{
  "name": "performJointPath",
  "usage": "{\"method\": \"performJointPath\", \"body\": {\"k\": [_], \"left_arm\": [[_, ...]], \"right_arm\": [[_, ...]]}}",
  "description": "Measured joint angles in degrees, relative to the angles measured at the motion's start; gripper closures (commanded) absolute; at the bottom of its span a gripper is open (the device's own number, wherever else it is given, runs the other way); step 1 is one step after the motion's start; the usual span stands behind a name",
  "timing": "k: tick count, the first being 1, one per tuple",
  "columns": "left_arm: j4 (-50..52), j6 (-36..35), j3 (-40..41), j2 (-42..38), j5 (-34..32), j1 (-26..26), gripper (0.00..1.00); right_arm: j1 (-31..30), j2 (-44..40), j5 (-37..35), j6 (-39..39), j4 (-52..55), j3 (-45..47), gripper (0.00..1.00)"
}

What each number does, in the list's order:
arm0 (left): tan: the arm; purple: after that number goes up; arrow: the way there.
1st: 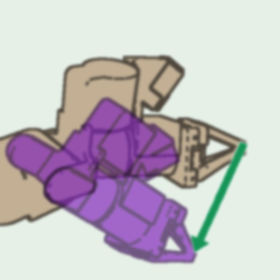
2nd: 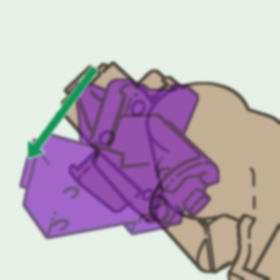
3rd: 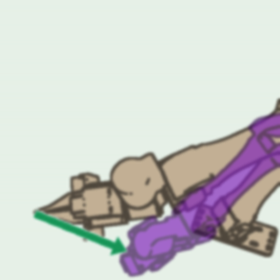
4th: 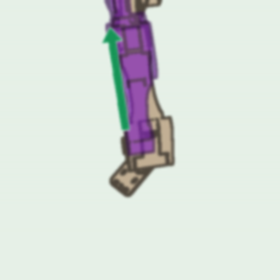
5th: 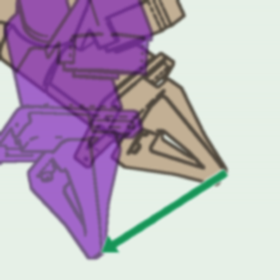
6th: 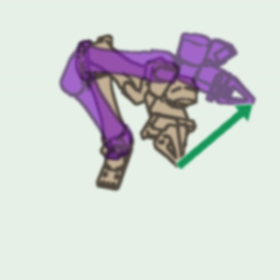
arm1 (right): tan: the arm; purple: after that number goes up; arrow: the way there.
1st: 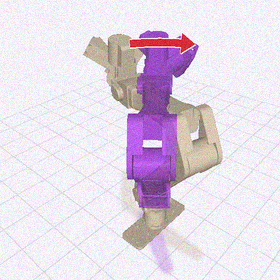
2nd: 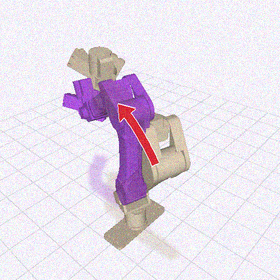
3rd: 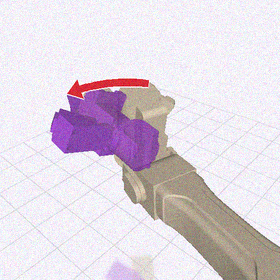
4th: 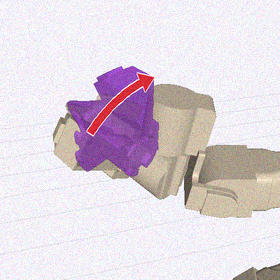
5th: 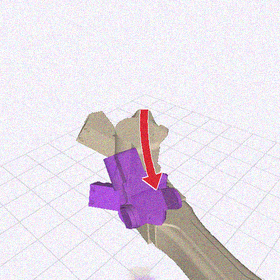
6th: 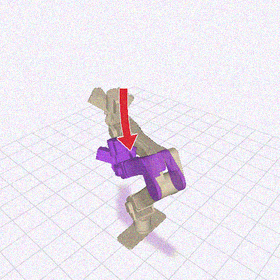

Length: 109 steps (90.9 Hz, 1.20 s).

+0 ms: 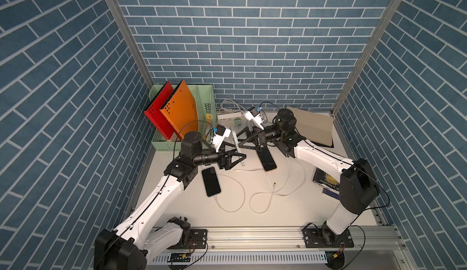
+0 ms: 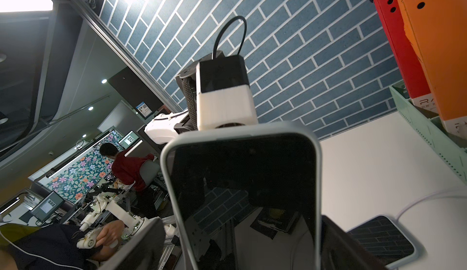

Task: Unplug the charging cable from the phone
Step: Place the phone at the center of the board.

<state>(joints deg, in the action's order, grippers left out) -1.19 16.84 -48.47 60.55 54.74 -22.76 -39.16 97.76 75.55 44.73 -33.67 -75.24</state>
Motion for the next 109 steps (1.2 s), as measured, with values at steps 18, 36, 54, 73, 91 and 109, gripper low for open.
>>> {"method": "performJointPath", "body": {"k": [18,36,54,73,91,109], "left_arm": [[-0.02,-0.24,0.00,1.01,0.33,-0.55,0.97],[0.00,0.00,-0.02,1.07,0.44,-0.59,0.95],[0.04,-0.04,-0.02,1.07,0.20,-0.59,0.84],[0.07,-0.22,-0.04,1.07,-0.57,-0.79,0.04],[1.95,-1.29,-0.68,0.70,-4.81,-0.81,0.00],[5.11,-1.14,-0.81,-2.80,-14.32,-0.79,0.00]], "right_arm": [[-0.04,0.59,-0.35,-0.11,0.15,0.00,0.17],[-0.04,0.72,-0.28,-1.16,-0.02,0.00,0.40],[-0.04,0.72,-0.31,-1.22,-0.04,0.00,0.56],[-0.04,0.72,-0.31,-1.46,-0.22,0.00,0.71],[0.17,0.72,-0.98,-1.49,-0.22,0.11,0.77],[1.99,0.72,-4.92,-2.78,2.95,0.33,0.81]]}}
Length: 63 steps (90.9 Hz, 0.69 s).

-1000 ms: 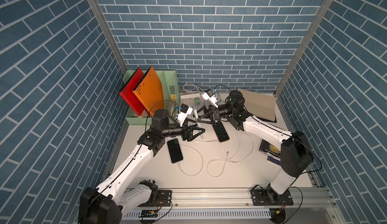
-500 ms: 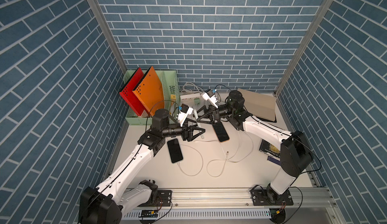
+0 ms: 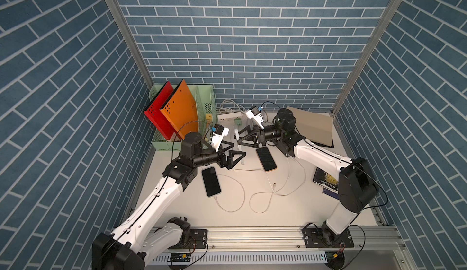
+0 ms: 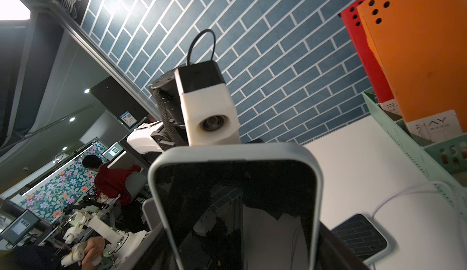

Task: Unplug the charging cable from the phone
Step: Place the phone at the center of the board.

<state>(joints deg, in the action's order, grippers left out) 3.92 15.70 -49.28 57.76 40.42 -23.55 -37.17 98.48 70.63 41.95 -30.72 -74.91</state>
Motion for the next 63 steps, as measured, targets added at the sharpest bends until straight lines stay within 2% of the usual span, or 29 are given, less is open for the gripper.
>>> {"method": "performJointPath", "body": {"k": [25,38,63], "left_arm": [[2.32,4.37,0.52,-4.96,-18.08,1.70,0.00],[2.75,8.13,0.76,-5.66,-26.47,1.92,0.00],[6.10,15.54,0.76,-5.64,-40.37,1.97,0.00]], "right_arm": [[1.29,1.55,-12.90,-10.75,21.97,-3.52,0.85],[0.96,3.08,-20.37,-12.79,31.23,-5.33,0.89],[-1.55,10.88,-40.54,-15.02,50.31,-14.25,0.88]]}}
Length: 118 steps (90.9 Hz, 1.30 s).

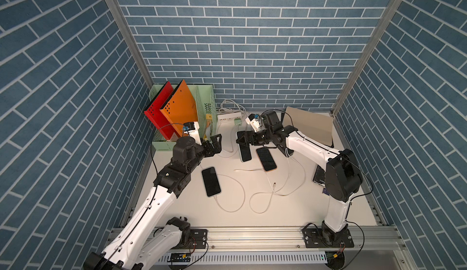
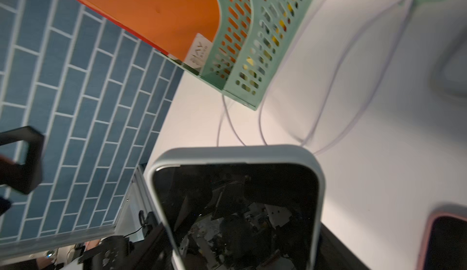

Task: Unplug the charging cable from the phone
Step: Place the phone at the center of the board.

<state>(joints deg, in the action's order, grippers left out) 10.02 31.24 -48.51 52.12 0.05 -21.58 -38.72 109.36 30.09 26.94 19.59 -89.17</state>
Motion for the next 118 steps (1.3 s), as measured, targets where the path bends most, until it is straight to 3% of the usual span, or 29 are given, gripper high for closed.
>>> {"method": "performJointPath", "body": {"k": [32,68,76,104,118], "left_arm": [[5.64,4.24,-0.35,2.71,-8.87,0.02,0.00],[9.38,6.10,-1.70,5.18,-12.74,0.02,0.00],[10.03,6.99,-1.88,5.66,-13.42,0.02,0.00],[14.19,11.52,-1.90,7.06,-14.14,0.02,0.00],[15.10,14.01,0.15,7.10,-13.11,0.02,0.00]], "right_arm": [[-6.05,11.78,-21.35,-1.14,16.96,-8.87,0.83],[-8.41,18.80,-28.39,-1.92,20.33,-11.82,0.73],[-8.41,18.93,-28.44,-2.38,20.68,-12.26,0.64],[-8.41,18.97,-27.80,-2.99,20.46,-12.24,0.17],[-8.24,18.12,-25.57,-3.41,18.82,-11.19,0.01]]}}
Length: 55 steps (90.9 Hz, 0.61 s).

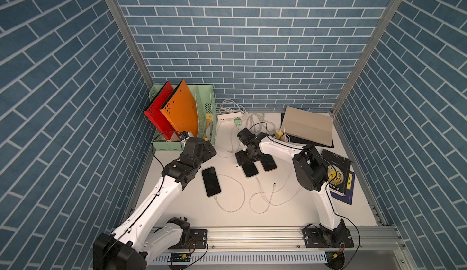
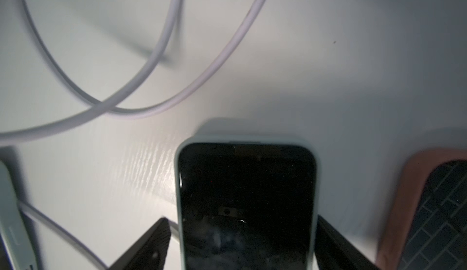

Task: Unplug the charging cable from the phone
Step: Place the phone at the center of the board, then pick up the phone at the center of the board.

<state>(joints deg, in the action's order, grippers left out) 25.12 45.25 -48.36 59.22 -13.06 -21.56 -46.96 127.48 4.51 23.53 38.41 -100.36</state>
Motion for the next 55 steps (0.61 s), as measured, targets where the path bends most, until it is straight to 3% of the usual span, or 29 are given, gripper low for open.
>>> {"method": "performJointPath", "body": {"k": [29,55], "left_arm": [[2.51,3.50,7.78,0.02,3.67,-0.44,0.00],[3.39,5.33,11.82,2.23,5.68,-4.79,0.00]], "right_arm": [[1.44,-8.52,1.27,0.15,-4.96,4.98,0.01],[3.89,-12.63,1.27,0.22,-9.20,7.74,0.00]]}}
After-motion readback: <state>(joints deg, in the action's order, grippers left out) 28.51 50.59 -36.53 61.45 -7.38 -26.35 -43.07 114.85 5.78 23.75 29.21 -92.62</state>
